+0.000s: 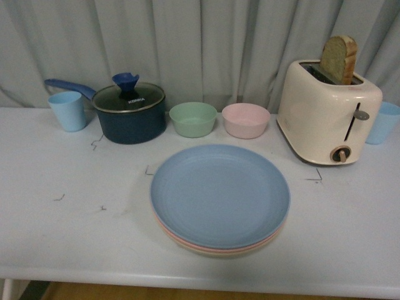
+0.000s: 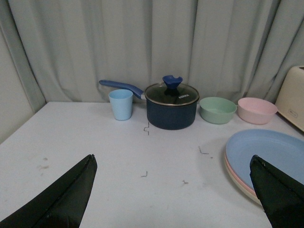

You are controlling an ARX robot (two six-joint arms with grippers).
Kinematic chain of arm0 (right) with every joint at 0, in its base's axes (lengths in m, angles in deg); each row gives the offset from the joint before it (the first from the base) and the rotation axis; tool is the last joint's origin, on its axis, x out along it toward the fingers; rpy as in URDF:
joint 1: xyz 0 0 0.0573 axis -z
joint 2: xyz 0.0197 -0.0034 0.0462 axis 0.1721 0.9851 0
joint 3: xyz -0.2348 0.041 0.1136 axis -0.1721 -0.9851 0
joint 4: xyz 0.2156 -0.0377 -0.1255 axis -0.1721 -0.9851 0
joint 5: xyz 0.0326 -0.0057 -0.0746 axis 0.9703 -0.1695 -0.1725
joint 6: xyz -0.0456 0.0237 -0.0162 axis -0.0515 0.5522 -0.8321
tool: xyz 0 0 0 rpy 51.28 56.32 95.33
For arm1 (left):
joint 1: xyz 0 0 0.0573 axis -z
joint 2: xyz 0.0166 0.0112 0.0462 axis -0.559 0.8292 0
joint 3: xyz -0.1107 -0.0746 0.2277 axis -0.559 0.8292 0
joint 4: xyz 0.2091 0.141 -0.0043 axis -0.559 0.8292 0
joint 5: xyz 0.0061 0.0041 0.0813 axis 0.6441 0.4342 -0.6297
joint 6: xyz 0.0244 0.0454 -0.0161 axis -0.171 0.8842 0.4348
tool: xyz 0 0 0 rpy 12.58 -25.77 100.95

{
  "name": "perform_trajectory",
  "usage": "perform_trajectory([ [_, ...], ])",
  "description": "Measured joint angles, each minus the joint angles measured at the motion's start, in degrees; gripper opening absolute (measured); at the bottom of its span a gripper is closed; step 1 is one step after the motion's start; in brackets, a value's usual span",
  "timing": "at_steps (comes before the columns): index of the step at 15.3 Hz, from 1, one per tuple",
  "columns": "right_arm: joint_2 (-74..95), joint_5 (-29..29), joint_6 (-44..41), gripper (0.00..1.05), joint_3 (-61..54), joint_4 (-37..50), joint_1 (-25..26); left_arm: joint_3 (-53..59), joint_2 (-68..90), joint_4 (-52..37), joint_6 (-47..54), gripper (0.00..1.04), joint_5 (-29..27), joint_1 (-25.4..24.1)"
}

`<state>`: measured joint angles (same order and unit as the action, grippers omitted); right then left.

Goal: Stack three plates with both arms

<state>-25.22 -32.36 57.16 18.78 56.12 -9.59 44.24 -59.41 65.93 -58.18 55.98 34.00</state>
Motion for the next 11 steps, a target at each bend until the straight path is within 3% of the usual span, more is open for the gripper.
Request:
perform_trajectory([
  [2,-0.1,0.0,0.0,0.06,0.0,0.0,0.0,0.0,0.0,0.0,0.0,0.98,0.0,0.0],
  [9,-0.1,0.0,0.0,0.92,0.0,0.0,0.0,0.0,0.0,0.0,0.0,0.98,0.0,0.0],
  [10,-0.1,0.0,0.0,1.00,0.0,0.0,0.0,0.0,0.0,0.0,0.0,0.98,0.0,0.0],
  [11,-0.1,0.0,0.0,0.97,0.0,0.0,0.0,0.0,0.0,0.0,0.0,0.98,0.0,0.0],
])
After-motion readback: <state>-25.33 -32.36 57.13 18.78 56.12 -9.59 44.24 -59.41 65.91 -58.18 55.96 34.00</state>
